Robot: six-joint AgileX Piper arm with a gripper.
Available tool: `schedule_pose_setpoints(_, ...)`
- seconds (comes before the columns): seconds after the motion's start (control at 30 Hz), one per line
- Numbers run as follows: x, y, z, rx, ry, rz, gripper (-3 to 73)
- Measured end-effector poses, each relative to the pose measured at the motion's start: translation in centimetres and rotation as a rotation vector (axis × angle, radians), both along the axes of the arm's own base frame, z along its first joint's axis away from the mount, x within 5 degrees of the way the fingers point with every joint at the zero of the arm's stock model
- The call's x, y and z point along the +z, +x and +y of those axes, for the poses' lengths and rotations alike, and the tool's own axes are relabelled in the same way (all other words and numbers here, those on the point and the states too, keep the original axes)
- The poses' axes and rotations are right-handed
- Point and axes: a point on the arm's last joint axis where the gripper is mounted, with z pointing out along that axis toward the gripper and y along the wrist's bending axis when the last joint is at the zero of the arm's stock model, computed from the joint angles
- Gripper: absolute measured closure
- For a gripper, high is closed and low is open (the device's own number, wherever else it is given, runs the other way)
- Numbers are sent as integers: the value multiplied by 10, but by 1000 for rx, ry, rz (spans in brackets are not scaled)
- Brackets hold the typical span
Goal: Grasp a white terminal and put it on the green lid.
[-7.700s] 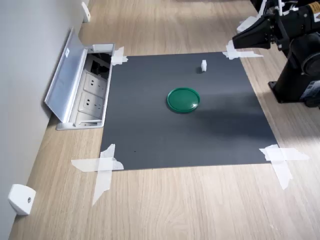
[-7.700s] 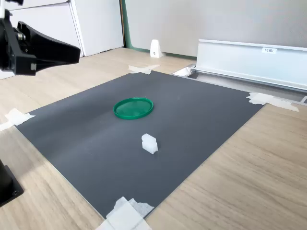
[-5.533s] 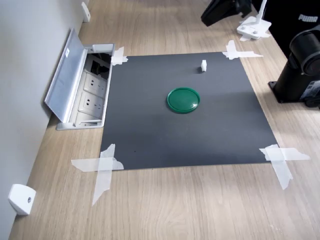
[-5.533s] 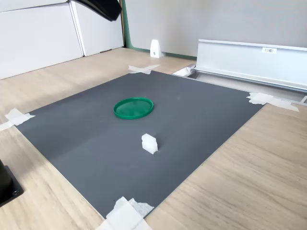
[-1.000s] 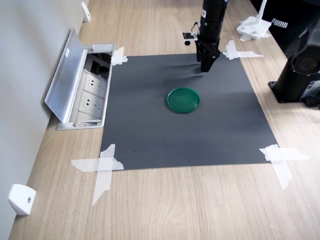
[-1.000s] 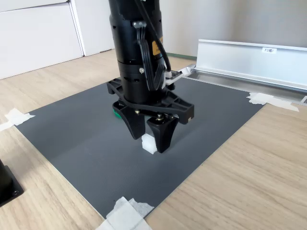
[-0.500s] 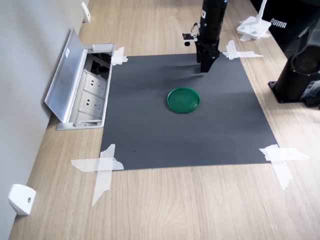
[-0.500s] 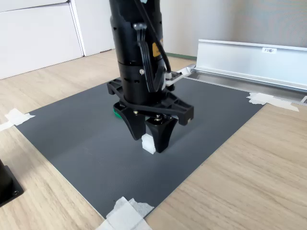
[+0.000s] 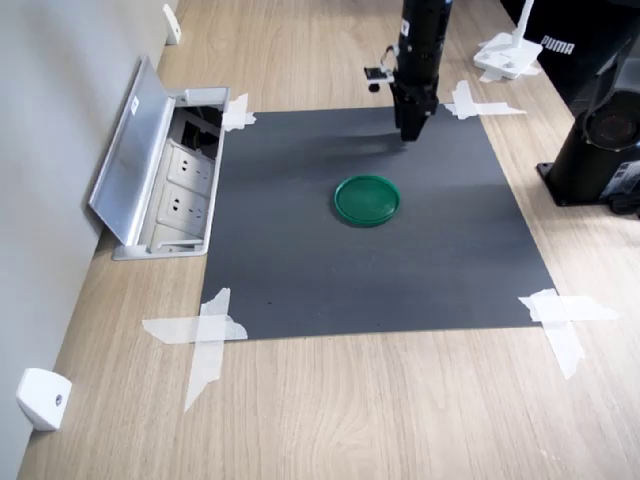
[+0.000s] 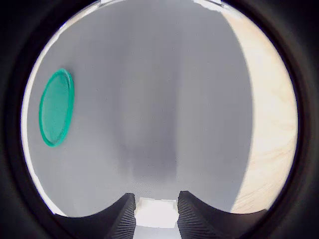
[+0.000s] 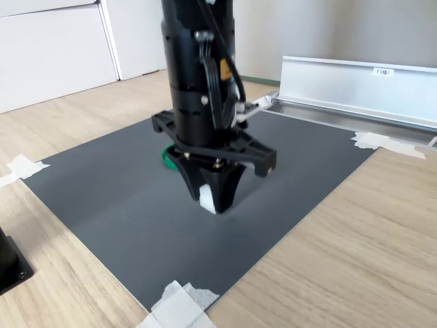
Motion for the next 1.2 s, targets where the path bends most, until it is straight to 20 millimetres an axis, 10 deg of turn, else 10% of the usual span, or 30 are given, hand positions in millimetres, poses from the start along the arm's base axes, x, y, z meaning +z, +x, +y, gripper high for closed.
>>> schedule_pose_setpoints(0.43, 55, 38, 73, 349, -49, -73, 379)
schedule_pose_setpoints(0.73, 25, 60, 120, 553, -49, -10, 378)
schedule_pose_setpoints(1.2, -10, 70, 129, 596, -56, 14, 378)
